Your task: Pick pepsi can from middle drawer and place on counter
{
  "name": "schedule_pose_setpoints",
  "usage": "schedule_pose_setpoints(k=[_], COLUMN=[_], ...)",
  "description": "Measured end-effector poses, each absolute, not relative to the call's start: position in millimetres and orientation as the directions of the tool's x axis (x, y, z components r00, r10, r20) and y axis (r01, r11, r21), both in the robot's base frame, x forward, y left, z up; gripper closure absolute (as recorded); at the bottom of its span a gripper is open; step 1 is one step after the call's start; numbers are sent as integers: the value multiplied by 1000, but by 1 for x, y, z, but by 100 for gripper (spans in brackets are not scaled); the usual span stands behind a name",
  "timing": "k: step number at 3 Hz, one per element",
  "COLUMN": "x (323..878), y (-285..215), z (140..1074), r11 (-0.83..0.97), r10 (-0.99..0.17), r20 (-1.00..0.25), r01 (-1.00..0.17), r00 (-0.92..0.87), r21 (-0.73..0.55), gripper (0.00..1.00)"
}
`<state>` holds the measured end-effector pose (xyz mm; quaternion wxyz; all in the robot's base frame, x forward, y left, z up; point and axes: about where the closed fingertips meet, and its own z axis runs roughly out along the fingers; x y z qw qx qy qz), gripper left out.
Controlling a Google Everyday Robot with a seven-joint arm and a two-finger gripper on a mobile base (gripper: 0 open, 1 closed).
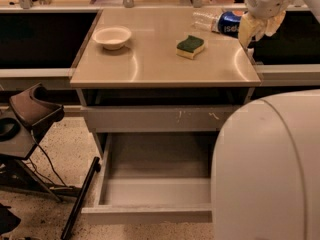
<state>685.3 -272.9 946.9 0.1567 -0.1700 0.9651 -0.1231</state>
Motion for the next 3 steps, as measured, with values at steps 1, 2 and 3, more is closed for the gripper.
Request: schedule_pose_setpoints(k=[1,2,3], x=[708,726,727], y=[-284,-283,-283], z=[929,910,910], r11=[934,939,939], r10=[-339,-339,-339], r20=[-295,-311,-311], r01=[-281,-299,-299], r00=[-893,-888,-888], r21=[-223,-171,-171], gripper=[100,100,100])
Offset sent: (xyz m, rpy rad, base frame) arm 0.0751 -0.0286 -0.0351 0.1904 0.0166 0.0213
